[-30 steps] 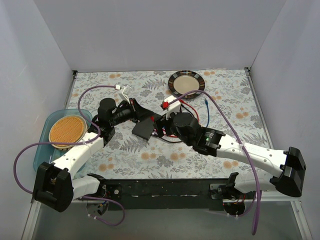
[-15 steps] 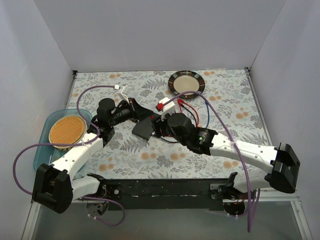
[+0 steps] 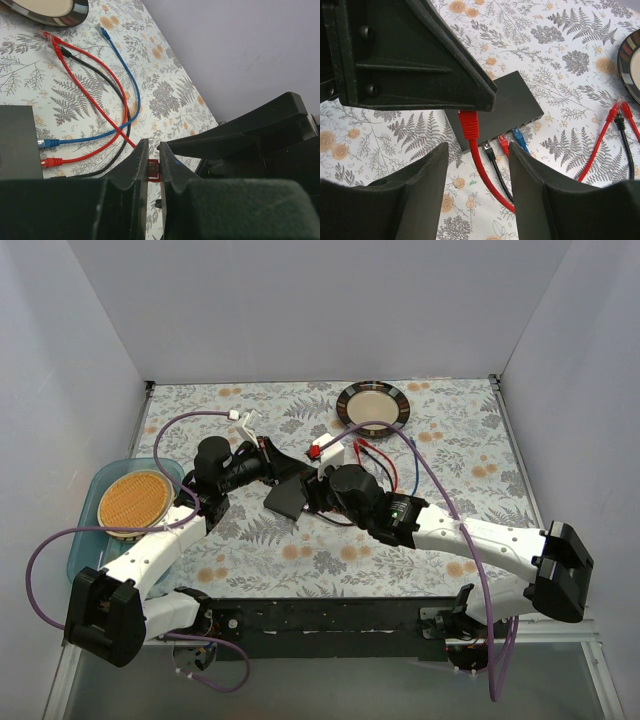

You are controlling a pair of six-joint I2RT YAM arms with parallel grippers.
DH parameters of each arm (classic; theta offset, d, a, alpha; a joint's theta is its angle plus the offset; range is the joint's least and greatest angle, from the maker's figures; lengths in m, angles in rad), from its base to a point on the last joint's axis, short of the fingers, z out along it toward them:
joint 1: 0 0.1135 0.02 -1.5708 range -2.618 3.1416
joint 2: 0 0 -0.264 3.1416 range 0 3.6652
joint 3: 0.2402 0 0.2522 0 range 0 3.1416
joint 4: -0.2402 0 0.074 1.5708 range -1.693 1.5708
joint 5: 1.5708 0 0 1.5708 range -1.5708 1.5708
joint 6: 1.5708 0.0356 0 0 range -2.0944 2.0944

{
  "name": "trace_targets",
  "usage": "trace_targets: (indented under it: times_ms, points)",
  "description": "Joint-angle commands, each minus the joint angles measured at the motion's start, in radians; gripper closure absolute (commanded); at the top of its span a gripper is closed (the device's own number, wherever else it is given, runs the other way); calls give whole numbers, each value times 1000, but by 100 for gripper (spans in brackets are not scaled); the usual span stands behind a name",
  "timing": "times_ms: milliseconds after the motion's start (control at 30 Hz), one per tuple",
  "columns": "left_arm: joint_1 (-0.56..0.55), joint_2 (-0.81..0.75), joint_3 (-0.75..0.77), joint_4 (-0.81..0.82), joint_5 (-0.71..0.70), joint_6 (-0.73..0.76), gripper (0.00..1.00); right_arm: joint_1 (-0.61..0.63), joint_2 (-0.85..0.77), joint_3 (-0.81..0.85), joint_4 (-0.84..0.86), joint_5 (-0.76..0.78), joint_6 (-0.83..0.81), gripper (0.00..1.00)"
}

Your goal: Insert the plug into the switch port

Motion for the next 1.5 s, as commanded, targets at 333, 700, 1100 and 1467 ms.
trace_targets:
  times_ms: [333, 700, 1100, 1467]
  points:
    - [-4, -26, 13, 6, -9, 13, 100, -2, 41, 52, 79, 39, -8, 85]
    - [-3, -30, 18, -20, -31, 33, 40, -2, 47, 52, 68, 37, -8, 99]
    - [-1, -45, 38, -144, -201, 84, 2, -14, 26, 21, 19, 41, -39, 99]
    - [103, -19, 32, -272, -289, 162, 2, -236, 75, -30, -105, -274, -229, 99]
